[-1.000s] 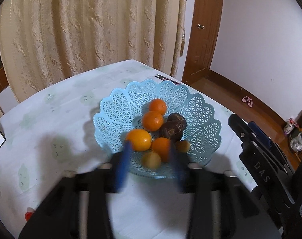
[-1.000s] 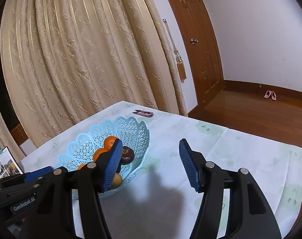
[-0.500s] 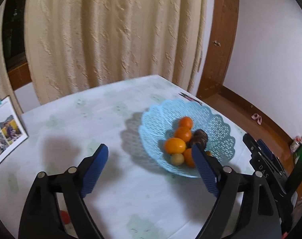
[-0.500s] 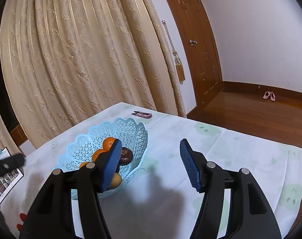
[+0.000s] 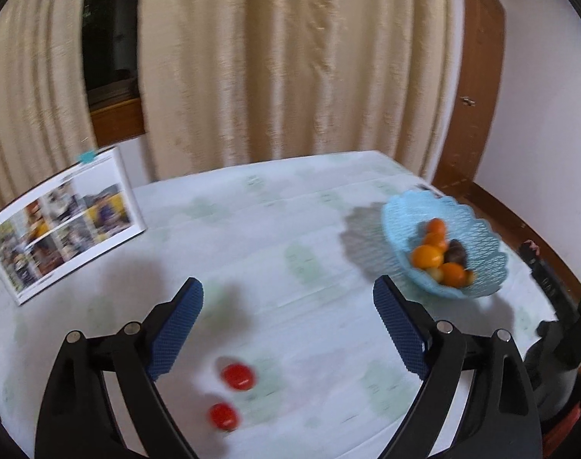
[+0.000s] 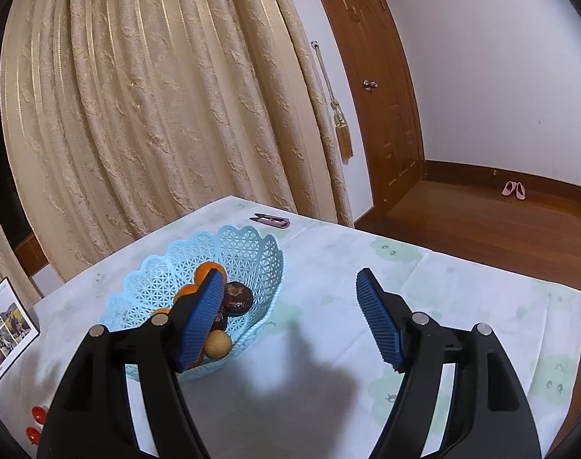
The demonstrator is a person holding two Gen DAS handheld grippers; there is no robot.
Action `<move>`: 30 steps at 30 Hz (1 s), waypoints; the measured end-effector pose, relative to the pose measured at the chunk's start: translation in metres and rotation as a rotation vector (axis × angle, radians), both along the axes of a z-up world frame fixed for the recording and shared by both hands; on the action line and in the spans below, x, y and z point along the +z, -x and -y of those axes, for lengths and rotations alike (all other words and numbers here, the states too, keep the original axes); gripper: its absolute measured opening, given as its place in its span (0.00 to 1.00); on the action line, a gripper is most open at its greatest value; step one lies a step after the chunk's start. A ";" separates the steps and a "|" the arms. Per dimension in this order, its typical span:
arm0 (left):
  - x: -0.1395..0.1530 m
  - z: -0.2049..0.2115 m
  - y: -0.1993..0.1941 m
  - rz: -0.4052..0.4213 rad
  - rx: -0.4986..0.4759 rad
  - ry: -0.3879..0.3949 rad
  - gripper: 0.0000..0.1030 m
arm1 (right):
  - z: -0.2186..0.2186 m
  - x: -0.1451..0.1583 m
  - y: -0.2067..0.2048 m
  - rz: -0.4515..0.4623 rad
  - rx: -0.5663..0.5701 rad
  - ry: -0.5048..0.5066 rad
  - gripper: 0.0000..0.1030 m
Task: Organize fruits
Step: 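Move both open tools back toward the two red cherry tomatoes, then grasp a red cherry tomato with the left tool while the right tool grasps the other tomato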
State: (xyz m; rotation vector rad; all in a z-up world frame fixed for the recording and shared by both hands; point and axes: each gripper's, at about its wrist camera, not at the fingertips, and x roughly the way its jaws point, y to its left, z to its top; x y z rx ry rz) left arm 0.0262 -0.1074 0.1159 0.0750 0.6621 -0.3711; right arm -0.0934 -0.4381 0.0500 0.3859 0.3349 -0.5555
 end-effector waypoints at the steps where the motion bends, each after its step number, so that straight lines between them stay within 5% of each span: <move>1: -0.003 -0.010 0.001 -0.006 0.015 -0.002 0.87 | -0.002 0.001 0.000 -0.002 0.002 0.003 0.71; 10: -0.043 -0.066 0.001 -0.122 0.144 -0.010 0.87 | -0.027 0.008 -0.003 -0.010 0.069 0.007 0.71; 21: -0.081 -0.065 0.011 -0.189 0.115 -0.050 0.87 | -0.088 0.017 -0.024 -0.067 0.318 0.038 0.71; 30: -0.103 -0.056 0.010 -0.239 0.082 -0.082 0.60 | -0.137 0.014 -0.045 -0.138 0.503 0.043 0.71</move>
